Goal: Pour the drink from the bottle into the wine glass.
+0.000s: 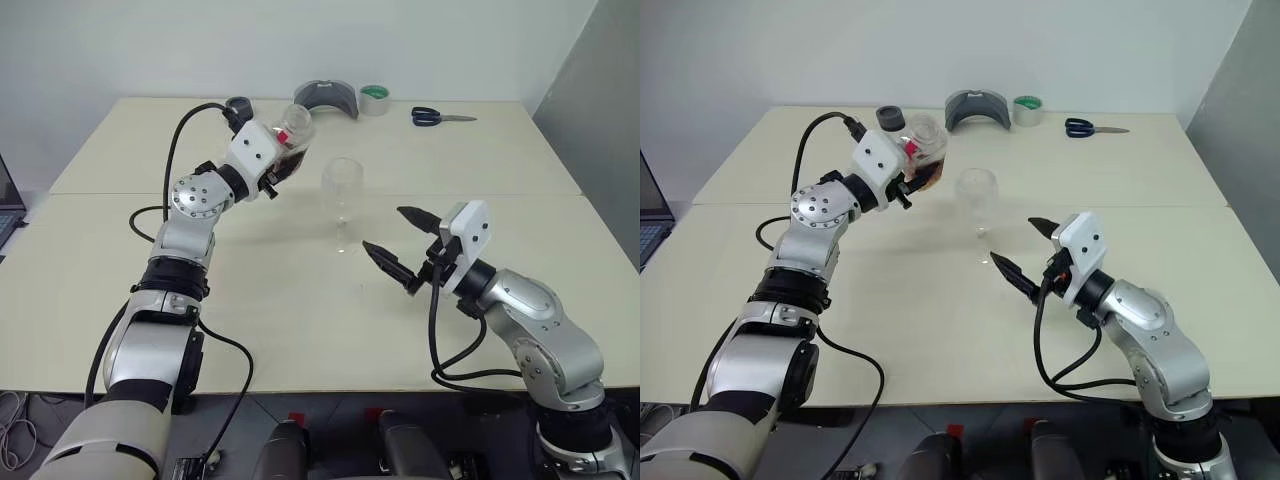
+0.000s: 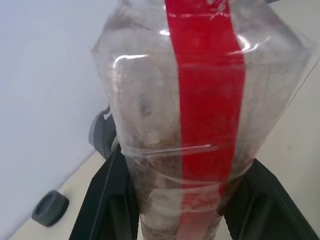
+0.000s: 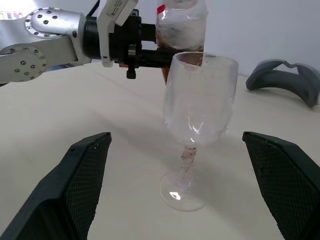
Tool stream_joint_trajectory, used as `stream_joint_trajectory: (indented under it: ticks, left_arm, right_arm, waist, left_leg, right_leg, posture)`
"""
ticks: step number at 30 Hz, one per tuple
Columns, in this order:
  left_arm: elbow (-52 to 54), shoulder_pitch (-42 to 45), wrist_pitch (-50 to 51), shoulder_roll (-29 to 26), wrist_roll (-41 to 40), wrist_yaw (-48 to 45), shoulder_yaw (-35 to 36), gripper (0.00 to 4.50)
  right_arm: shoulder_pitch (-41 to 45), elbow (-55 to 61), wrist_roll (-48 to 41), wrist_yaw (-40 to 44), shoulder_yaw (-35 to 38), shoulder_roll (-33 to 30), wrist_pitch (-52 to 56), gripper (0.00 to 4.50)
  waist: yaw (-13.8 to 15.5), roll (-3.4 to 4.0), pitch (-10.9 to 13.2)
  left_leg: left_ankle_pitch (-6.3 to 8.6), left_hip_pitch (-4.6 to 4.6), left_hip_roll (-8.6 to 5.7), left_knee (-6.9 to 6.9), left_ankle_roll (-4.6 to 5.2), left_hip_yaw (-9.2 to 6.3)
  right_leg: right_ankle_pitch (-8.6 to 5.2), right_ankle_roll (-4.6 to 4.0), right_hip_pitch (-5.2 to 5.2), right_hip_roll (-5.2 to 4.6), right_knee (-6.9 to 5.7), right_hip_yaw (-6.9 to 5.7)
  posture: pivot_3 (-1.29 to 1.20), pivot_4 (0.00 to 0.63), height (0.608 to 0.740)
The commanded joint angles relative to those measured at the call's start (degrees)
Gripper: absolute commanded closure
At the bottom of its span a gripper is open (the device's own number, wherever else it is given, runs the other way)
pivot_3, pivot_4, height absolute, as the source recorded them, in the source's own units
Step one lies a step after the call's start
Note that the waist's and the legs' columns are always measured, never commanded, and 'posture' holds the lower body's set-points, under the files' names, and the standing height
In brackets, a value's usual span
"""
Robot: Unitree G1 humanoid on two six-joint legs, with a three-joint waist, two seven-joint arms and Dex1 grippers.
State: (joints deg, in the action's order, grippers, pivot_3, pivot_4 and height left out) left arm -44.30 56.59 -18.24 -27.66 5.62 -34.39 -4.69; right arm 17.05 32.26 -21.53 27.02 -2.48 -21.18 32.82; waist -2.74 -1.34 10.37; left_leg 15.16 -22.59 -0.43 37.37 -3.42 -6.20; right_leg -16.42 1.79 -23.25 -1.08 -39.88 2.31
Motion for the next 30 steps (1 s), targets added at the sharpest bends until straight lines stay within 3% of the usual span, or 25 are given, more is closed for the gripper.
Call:
stream_joint_trajectory:
  ticks: [1, 11, 30]
  left_arm:
    - [-2.07, 3.85, -6.76, -1.26, 2.98, 2.69, -0.75, 2.78]
    - [-9.81, 8.68, -19.41, -3.35, 13.88, 11.68, -6.14, 2.79]
    - [-15.55, 13.46, -26.14, -5.41, 24.88, 23.31, -11.76, 2.79]
  right_arm:
    - [1.44, 0.66, 0.77, -1.77, 1.02, 0.94, -2.64, 0.0]
    - [2.55, -0.25, 0.57, 0.33, 0.35, -0.11, -2.56, 0.0]
    - [3.8, -0.29, -6.22, 7.98, 2.4, -8.29, 1.6, 0.0]
  waist:
    - [0.0, 0.0, 0.0]
    - [0.0, 0.0, 0.0]
    - [-0.04, -0.01, 0.01]
  left_leg:
    - [0.0, 0.0, 0.0, 0.0, 0.0, 0.0]
    - [0.01, -0.04, -0.02, 0.07, 0.01, 0.0]
    - [0.03, -0.21, -0.04, 0.34, 0.05, -0.05]
  right_leg:
    - [0.0, 0.0, 0.0, 0.0, 0.0, 0.0]
    - [0.0, 0.0, -0.01, 0.0, -0.01, -0.01]
    - [0.0, 0.01, -0.02, 0.0, -0.05, -0.09]
  posture:
    - [0.0, 0.15, 0.74]
    - [0.0, 0.15, 0.74]
    - [0.0, 0.15, 0.74]
